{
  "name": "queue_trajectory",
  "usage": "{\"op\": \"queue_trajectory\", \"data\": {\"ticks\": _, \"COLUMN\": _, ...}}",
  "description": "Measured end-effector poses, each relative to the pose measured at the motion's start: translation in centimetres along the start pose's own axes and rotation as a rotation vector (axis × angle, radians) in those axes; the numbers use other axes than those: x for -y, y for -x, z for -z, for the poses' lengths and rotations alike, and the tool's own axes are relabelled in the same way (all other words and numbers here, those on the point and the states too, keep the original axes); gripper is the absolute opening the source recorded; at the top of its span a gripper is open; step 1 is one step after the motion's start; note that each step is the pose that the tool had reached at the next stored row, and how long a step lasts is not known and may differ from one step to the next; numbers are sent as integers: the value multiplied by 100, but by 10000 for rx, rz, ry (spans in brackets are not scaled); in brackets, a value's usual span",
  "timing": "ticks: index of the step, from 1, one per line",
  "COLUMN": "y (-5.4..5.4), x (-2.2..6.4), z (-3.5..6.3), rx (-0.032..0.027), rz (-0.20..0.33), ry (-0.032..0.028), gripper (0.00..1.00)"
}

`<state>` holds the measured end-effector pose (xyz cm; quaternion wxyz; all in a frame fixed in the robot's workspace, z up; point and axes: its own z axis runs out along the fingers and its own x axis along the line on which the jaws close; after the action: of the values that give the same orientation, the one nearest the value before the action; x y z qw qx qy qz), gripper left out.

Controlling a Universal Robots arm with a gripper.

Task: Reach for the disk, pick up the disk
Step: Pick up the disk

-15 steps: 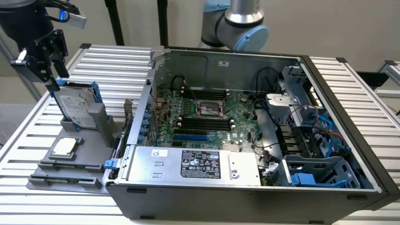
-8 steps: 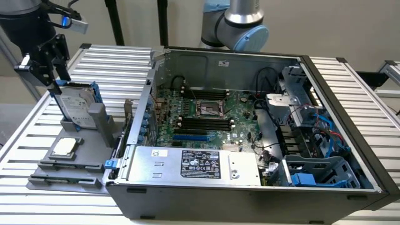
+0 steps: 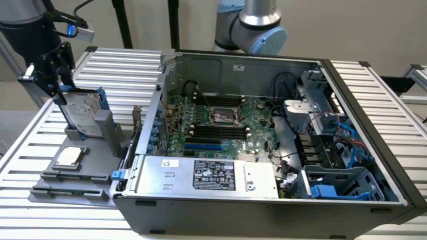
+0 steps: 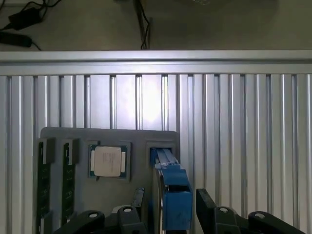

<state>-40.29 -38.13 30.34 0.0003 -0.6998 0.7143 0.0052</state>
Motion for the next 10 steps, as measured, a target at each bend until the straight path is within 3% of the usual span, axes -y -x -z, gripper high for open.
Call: {"op": "queue_trajectory", "data": {"ticks": 10, "y": 0, "x": -1, "z": -63, "rx": -1, "rz": -82, "ry": 123, "gripper": 54}}
